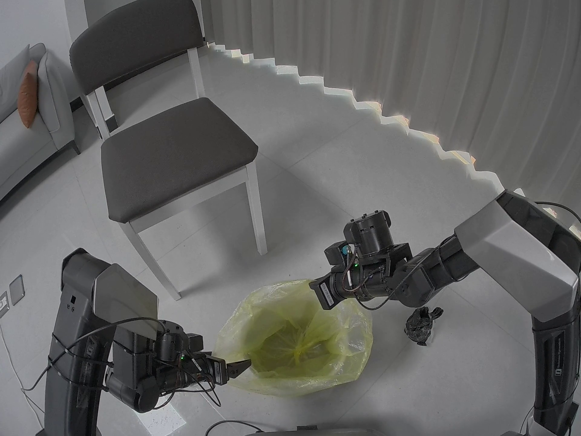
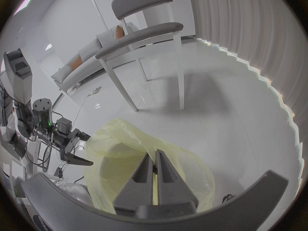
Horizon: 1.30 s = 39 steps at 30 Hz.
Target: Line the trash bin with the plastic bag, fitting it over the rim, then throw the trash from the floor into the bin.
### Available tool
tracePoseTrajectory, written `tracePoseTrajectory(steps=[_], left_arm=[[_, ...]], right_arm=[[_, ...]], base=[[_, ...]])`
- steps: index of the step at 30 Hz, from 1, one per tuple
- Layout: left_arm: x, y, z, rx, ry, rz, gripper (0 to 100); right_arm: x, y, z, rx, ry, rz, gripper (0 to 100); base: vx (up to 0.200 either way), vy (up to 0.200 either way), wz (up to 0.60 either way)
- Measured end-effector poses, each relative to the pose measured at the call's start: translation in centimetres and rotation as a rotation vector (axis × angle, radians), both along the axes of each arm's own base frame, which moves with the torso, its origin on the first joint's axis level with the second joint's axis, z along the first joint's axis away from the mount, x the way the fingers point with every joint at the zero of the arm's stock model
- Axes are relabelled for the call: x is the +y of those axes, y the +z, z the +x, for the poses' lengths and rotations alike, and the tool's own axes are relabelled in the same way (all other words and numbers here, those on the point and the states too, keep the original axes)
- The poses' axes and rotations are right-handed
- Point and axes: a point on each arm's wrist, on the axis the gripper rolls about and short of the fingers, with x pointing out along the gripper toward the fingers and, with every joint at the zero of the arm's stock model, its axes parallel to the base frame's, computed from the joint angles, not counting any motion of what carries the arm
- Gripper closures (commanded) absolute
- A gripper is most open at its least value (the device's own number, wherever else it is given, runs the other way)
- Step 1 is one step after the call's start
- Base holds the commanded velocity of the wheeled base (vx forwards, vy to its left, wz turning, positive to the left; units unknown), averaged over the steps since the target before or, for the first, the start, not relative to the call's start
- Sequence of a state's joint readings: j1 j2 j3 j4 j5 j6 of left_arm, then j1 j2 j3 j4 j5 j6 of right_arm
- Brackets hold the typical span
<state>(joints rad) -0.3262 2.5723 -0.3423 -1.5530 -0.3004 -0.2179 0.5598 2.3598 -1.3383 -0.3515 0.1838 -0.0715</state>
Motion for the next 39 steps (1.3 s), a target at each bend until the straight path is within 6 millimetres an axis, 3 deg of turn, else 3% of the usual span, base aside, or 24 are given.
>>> tracePoseTrajectory(steps=[13,26,39], left_arm=[[0.0,0.1,0.1,0.002,0.013,-0.012,0],[0.1,0.2,0.1,0.003,0.014,-0.012,0],[0.1,0.2,0.0,0.004,0.015,-0.012,0]], right_arm=[[0.6,-2.7,1.8,-0.08,-0.01,0.051,100],[0.8,-2.8,1.5,-0.115,0.0,0.071,100],[0.2,-4.8,2.8,-0.111,-0.021,0.06,100]], base=[[0.0,0.0,0.0],[0.0,0.0,0.0],[0.0,0.0,0.0]])
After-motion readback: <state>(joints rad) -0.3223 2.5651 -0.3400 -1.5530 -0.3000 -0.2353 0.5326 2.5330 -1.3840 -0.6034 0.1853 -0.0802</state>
